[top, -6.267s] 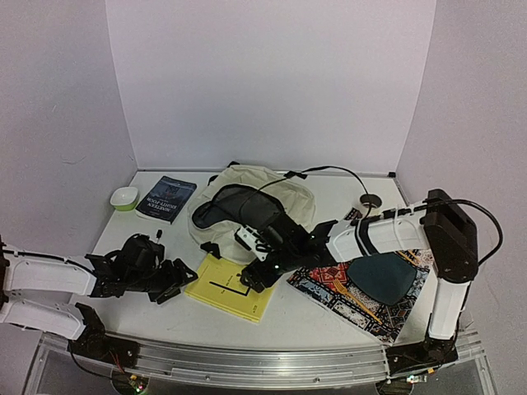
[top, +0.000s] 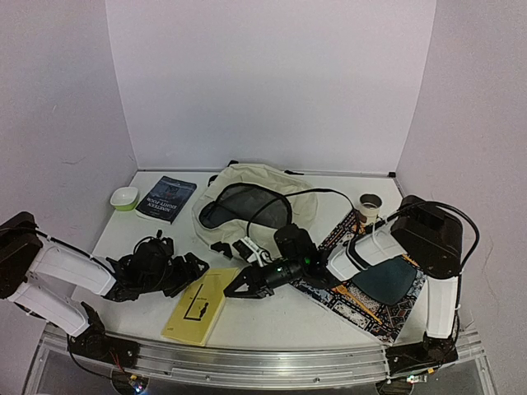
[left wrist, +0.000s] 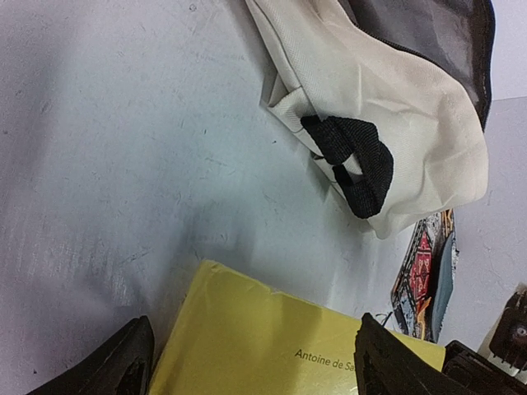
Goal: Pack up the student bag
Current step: Adjust the book at the center of the board.
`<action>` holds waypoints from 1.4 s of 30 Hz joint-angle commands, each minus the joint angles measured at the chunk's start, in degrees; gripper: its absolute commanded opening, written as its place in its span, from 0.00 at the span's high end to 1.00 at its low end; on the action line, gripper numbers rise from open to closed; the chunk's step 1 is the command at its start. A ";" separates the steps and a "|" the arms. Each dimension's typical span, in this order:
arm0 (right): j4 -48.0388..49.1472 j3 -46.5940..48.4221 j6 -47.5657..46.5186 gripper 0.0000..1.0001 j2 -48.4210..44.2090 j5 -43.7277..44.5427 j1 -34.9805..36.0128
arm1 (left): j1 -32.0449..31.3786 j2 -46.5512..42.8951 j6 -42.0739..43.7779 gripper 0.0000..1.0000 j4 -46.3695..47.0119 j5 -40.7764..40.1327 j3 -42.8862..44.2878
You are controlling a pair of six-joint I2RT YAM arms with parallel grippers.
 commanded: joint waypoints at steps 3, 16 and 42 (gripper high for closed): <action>6.41 2.09 1.87 0.80 -0.47 8.94 0.30 | -1.45 0.41 -3.11 0.15 3.28 10.55 -0.15; -4.24 4.23 -1.95 0.75 1.07 20.42 0.27 | -1.53 1.21 -0.34 0.15 4.25 13.43 2.31; -4.46 8.32 -11.33 1.00 -2.59 15.77 -0.90 | -2.50 -5.53 0.22 0.18 9.16 14.92 1.79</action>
